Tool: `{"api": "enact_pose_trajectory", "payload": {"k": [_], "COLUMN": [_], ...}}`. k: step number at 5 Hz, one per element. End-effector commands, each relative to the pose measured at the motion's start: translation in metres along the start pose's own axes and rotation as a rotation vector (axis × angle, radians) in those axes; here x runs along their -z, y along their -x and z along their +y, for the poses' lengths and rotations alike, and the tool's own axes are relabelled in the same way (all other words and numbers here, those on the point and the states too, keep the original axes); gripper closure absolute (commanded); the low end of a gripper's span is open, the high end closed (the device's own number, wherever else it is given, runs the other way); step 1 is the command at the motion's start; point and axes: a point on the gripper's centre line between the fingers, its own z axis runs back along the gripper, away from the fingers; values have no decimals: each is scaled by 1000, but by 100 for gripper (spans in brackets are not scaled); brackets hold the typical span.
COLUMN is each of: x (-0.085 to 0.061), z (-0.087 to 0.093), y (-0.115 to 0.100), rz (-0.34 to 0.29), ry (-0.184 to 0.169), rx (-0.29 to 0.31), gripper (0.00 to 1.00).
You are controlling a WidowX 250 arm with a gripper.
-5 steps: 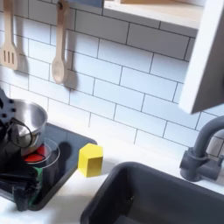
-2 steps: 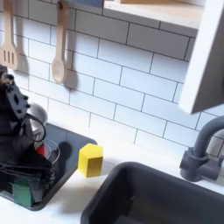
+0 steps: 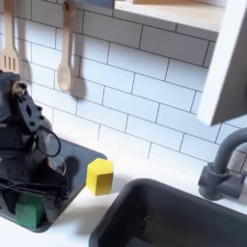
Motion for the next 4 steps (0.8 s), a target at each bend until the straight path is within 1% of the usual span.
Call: {"api": "enact_pose_trajectory", "payload": {"k": [1, 3, 4], "x": [3, 11, 15], "z": [7, 13, 16], "y": [-7, -8, -7], "rz": [1, 16, 25], "ry": [-25, -36, -35], "rx": [-23, -41, -48], "gripper": [0, 0, 0]}}
